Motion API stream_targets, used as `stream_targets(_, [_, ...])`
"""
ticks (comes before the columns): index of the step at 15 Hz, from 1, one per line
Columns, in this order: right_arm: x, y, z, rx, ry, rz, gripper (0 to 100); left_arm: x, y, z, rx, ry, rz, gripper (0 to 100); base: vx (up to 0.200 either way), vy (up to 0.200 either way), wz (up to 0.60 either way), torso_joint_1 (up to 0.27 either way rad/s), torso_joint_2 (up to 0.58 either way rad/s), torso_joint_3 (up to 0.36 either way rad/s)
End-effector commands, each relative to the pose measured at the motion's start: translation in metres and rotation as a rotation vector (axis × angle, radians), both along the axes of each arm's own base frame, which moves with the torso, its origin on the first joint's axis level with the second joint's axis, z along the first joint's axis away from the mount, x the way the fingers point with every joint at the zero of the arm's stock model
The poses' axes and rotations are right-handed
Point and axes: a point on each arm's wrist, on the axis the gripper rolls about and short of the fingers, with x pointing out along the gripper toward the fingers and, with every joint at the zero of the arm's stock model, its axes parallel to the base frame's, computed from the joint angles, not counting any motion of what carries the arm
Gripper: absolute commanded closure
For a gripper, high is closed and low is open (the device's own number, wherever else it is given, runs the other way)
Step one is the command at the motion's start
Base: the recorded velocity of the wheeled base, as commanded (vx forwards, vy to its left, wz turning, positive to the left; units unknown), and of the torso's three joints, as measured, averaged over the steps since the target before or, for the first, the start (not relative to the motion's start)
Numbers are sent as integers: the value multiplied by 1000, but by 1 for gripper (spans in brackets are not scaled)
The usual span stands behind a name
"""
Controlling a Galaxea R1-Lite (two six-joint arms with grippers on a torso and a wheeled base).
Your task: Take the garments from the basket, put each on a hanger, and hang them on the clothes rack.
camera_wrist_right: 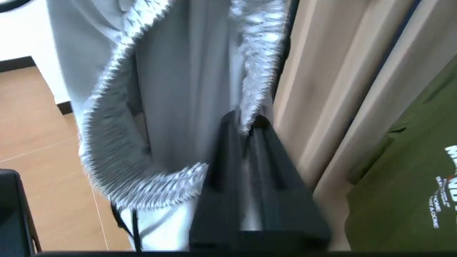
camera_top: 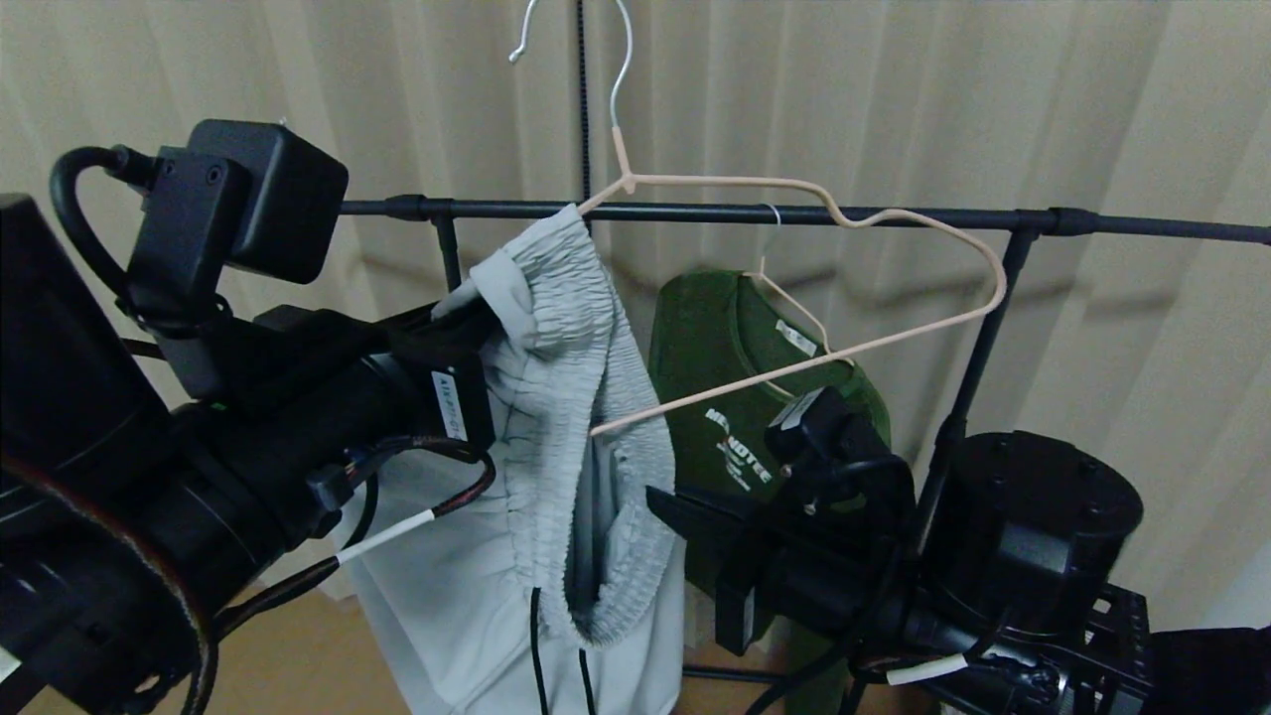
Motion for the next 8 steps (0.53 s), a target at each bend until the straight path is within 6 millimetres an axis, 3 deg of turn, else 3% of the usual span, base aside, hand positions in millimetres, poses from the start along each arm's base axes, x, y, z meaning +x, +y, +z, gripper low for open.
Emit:
stream_targets(1, [1, 0, -1, -3, 2, -2, 100, -1, -1, 1, -5, -5, -6, 100, 0, 0, 0, 0, 0, 0])
stream_targets(4, [13, -15, 0, -3, 0, -82, 100, -1, 2, -1, -2, -32, 2, 100, 0, 0, 0, 0, 0, 0])
stream_targets(8, [27, -52, 15, 44, -53, -255, 100, 3, 13, -6, 65, -60, 55, 100, 0, 0, 0, 0, 0, 0])
